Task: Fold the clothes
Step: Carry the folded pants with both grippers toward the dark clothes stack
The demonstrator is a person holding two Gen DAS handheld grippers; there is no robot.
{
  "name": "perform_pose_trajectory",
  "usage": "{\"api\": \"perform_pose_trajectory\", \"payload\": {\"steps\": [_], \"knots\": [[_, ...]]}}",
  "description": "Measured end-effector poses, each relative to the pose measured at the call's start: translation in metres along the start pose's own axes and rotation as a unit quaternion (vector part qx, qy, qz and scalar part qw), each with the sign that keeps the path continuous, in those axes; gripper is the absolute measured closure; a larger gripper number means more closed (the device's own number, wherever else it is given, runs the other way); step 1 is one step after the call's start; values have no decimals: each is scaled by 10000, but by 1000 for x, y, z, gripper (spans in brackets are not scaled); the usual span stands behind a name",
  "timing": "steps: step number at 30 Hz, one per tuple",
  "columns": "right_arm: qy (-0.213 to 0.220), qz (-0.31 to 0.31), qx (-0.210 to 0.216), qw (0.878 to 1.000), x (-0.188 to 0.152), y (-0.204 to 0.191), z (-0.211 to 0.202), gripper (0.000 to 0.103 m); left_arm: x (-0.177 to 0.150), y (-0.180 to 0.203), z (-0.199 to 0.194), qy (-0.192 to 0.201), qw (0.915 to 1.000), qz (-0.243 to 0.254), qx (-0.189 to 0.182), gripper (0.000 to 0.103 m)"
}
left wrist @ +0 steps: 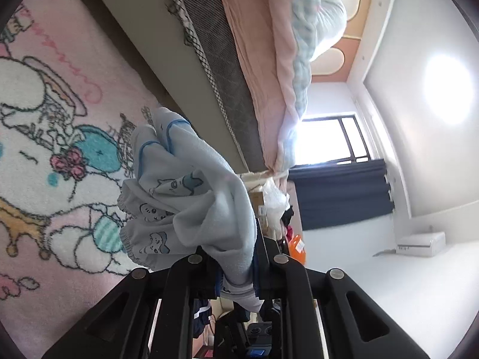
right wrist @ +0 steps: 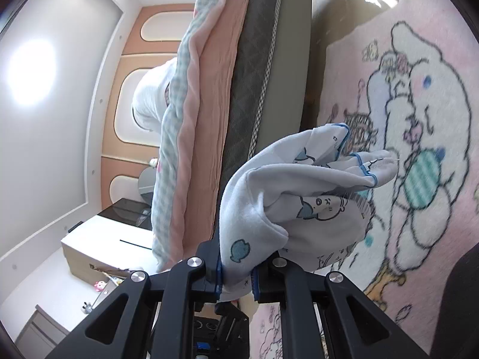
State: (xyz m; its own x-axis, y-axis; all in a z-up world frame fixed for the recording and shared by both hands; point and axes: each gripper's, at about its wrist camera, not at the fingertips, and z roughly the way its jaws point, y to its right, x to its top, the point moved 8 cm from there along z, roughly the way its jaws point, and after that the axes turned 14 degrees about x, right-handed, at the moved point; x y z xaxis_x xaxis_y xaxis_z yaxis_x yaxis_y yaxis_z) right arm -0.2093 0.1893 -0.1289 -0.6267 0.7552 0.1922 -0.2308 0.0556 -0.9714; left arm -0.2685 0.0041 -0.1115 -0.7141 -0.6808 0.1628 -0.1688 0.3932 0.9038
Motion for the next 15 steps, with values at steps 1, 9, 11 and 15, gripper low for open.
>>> {"api": "perform_pose_trajectory", "payload": {"steps": [1,9,11,15], "knots": [[55,-18,-34,10000,5,0,-4,92,-3,2,7,-63,10000,19,5,91],[773,268,-356,9960,54,19,-51,92,-40,21,82,-768,9962,351,222,91],[912,318,-547,9938,67,27,-65,92,-51,23,101,-954,9944,369,271,91],[1128,297,-1006,9881,90,35,-94,92,-79,29,137,-1370,9894,384,303,91]]}}
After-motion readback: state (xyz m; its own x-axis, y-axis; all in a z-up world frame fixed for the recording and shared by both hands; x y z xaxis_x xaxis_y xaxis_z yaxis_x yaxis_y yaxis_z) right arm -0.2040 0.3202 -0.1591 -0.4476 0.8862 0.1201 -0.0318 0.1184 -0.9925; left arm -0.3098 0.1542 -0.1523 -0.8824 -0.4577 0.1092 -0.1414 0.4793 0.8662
